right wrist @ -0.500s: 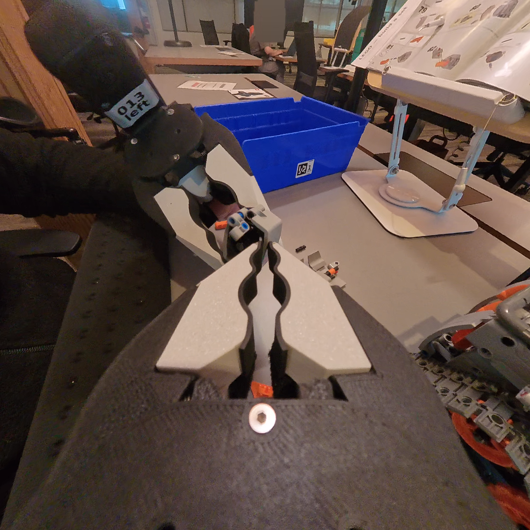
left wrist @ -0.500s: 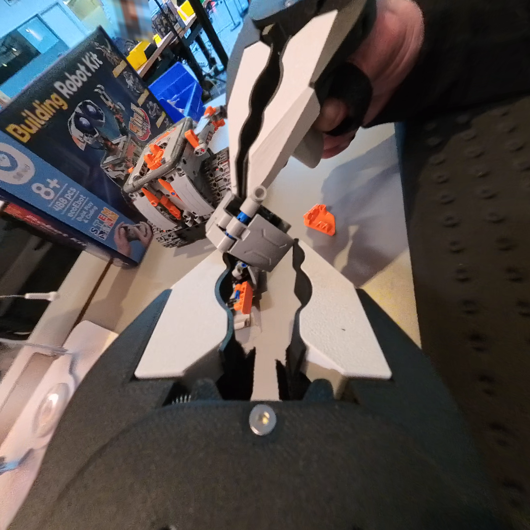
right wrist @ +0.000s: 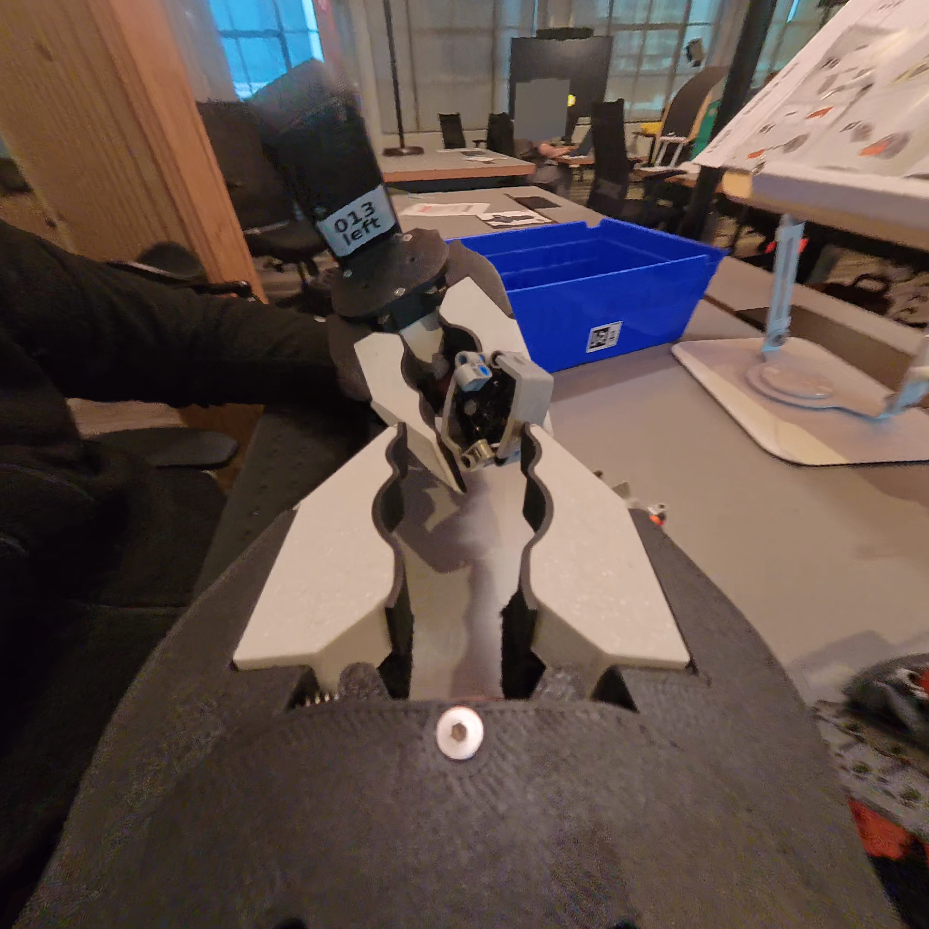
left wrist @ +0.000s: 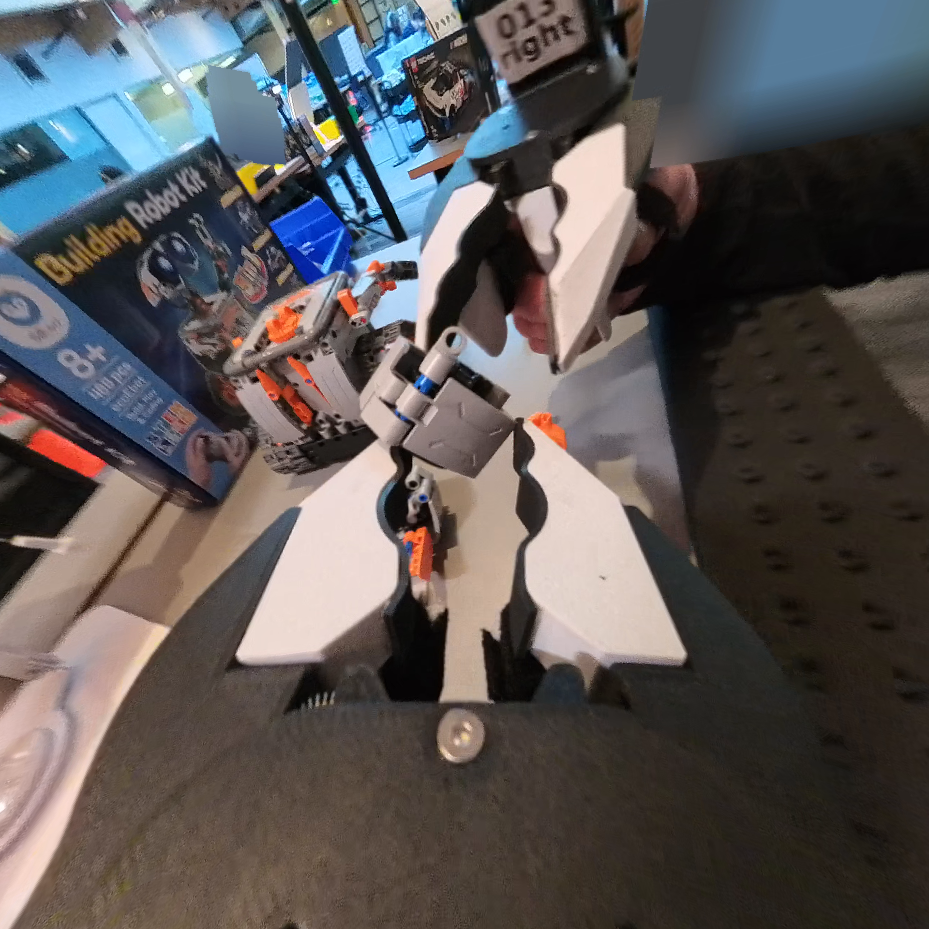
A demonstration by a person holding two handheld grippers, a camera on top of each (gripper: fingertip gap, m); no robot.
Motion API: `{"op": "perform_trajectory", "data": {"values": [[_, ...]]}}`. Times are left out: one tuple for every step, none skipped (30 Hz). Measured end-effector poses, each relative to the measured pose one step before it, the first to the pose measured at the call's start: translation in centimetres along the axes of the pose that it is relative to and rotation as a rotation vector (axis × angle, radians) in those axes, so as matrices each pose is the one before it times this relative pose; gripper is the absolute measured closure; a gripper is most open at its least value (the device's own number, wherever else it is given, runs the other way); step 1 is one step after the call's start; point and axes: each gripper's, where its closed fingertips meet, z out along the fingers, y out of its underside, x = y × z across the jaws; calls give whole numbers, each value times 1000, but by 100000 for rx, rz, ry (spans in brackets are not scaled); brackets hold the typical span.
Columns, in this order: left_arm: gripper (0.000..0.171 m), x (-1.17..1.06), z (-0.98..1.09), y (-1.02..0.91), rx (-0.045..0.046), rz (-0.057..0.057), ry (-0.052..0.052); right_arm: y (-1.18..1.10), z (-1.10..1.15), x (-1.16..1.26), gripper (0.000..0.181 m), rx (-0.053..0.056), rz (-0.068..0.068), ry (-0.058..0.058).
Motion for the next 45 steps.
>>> {"op": "perform_trajectory", "data": {"values": [[133,106,-16,-76,-992,5880,-2714,-202,-9,-132,137,1730,2967,-2236],[133,350,-51,-346,606,4865,-762,-227,-64,-132,139,1659,2704,-2103],[133,202,-53,-366,461,3626,-1298,9,-18,129,142,341,2229,-272],[133,173,-46,-327,486,3842,-1347,339,81,228,145,-1729,1434,563],[133,3,7,-79,-641,3164,-1842,254,117,5,142,-1509,633,-203],[133,34,-20,-27,-245,2116,-995,38,56,-133,141,-127,-354,-306],[134,34,-50,-76,620,614,-71,-12,-12,-61,142,189,-316,-57],[134,32,-16,-70,660,-922,535,-28,-36,-14,143,253,1056,-477],[134,-9,7,-45,459,-709,293,-24,-14,2,142,423,1817,-831],[133,21,-17,-11,505,-566,426,-8,-6,9,141,271,1548,-859],[133,67,-27,-100,1181,-1240,1084,0,7,30,140,155,929,-385],[133,39,-12,-107,1092,-2015,1297,40,46,79,139,-52,275,250],[133,-4,-25,-36,555,-1315,632,88,75,58,139,-382,-294,450],[133,38,-3,7,116,230,205,134,91,18,138,-930,-766,552],[133,38,63,98,-783,728,-213,138,58,104,137,-1239,-1565,1334],[133,-133,126,273,-2109,1315,-1657,142,-8,143,139,-1417,-2516,2019],[133,-317,175,422,-2911,1663,-2783,166,-13,169,148,-1520,-2716,2136],[133,-94,219,404,-2676,788,-1267,190,58,194,151,-1494,-1748,2010],[132,-10,182,305,-1832,53,-365,208,108,133,151,-1411,-1010,1365],[132,36,112,208,-970,1,145,169,100,119,151,-1122,-1004,1260],[131,-94,90,233,-1003,-266,-413,79,30,221,151,-802,-1136,1939],[131,-127,92,246,-1189,-491,-453,102,-20,244,151,-947,-796,1778],[129,-146,20,133,-630,-59,-681,145,-26,186,151,-1064,-73,1049],[126,-250,-58,68,-435,737,-1546,107,-65,212,151,-779,519,1048],[121,-445,-92,70,-897,1413,-2891,149,-80,290,151,-1024,721,1450],[113,-490,-74,73,-1232,1445,-3301,296,-25,247,151,-1789,799,996],[104,-226,-5,34,-1092,1695,-1837,264,-8,146,151,-1483,798,406],[101,42,-9,-75,-585,2789,-940,82,-8,13,151,-449,583,-119],[102,275,47,-24,-912,4092,-253,48,24,-134,151,-311,484,-912],[104,408,122,97,-1643,4701,272,159,83,-133,151,-991,590,-975],[109,602,152,52,-1111,4331,1292,304,159,-120,151,-1739,478,-819],[112,265,127,47,-866,2928,-406,383,197,-149,151,-2151,20,-698],[117,1,73,173,-1401,1725,-910,254,151,-31,151,-1407,-662,406],[117,34,47,156,-736,-64,185,14,57,67,151,-50,-786,931],[118,-91,-15,-21,507,-1225,-43,-153,-38,4,151,918,64,60],[118,-174,-86,-120,874,-1743,-174,-255,-79,-20,151,1579,761,-497],[118,-210,-78,-133,922,-2103,-228,-271,-93,-36,150,1583,508,-422],[118,-169,-95,-115,811,-2450,131,-242,-96,-41,150,1397,-323,-129],[118,-185,-106,-149,1515,-2869,307,-284,-105,-63,150,1561,-1002,150],[118,-188,-132,-189,2047,-3574,639,-280,-97,-72,151,1472,-901,149],[117,-147,-107,-136,1877,-4162,1153,-234,-54,-35,151,1241,-177,-2],[117,-107,-57,-92,1802,-3964,1327,-218,-59,-32,151,1162,231,-201],[117,-49,-37,-96,1920,-4378,1748,-217,-75,-39,150,1188,-23,-199],[117,-123,-70,-93,1778,-3944,1275,-277,-104,-57,149,1520,-568,73],[117,-180,-85,-61,1503,-3112,862,-336,-141,-53,149,1811,-948,252]]}}
